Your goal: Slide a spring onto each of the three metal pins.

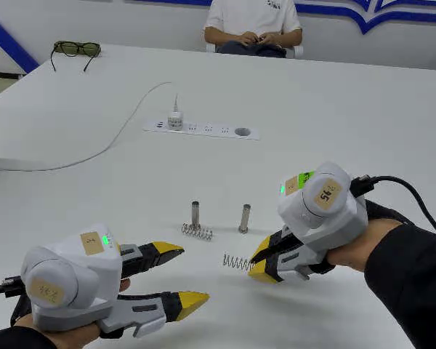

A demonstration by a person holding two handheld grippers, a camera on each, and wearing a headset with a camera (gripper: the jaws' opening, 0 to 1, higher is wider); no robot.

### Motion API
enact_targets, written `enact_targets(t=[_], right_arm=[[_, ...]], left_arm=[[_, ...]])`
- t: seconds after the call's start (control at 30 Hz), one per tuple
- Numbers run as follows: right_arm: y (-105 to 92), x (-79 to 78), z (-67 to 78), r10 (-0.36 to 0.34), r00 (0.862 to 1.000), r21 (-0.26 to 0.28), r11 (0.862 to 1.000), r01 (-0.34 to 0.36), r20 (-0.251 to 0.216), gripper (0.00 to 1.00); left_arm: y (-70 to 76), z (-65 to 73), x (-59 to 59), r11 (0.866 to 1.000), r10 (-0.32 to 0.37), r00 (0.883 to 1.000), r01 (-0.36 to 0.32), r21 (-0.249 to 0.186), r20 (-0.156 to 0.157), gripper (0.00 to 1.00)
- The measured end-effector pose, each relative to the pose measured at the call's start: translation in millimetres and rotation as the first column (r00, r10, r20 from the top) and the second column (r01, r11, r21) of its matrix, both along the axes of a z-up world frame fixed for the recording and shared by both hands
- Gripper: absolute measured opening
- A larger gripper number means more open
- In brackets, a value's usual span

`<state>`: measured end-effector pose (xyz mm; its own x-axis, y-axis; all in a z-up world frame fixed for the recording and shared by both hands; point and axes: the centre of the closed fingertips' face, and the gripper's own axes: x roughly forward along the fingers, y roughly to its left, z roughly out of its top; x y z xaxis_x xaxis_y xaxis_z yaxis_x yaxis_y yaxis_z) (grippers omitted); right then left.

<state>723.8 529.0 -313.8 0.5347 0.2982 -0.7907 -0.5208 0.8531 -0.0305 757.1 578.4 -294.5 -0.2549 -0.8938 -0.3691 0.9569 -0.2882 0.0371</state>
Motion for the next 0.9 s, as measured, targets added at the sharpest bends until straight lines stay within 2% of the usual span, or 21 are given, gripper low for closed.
enact_targets(t=[0.33,0.7,0.9], right_arm=[[25.2,-1.3,10.2,0.110,0.994,-0.001,0.994,-0.110,0.006,0.12],[36.2,-4.2,12.1,0.184,0.983,-0.028,0.982,-0.184,-0.004,0.12],[41.3,-6.1,11.7,0.206,0.979,-0.025,0.978,-0.206,-0.013,0.12]], left_arm=[[-2.2,1.4,-11.0,0.999,-0.047,0.999,0.047,-0.002,0.010,0.40],[-1.5,1.3,-19.4,0.996,-0.090,0.996,0.090,-0.004,0.030,0.29],[-1.6,1.8,-24.9,0.993,-0.118,0.992,0.119,-0.007,0.040,0.22]])
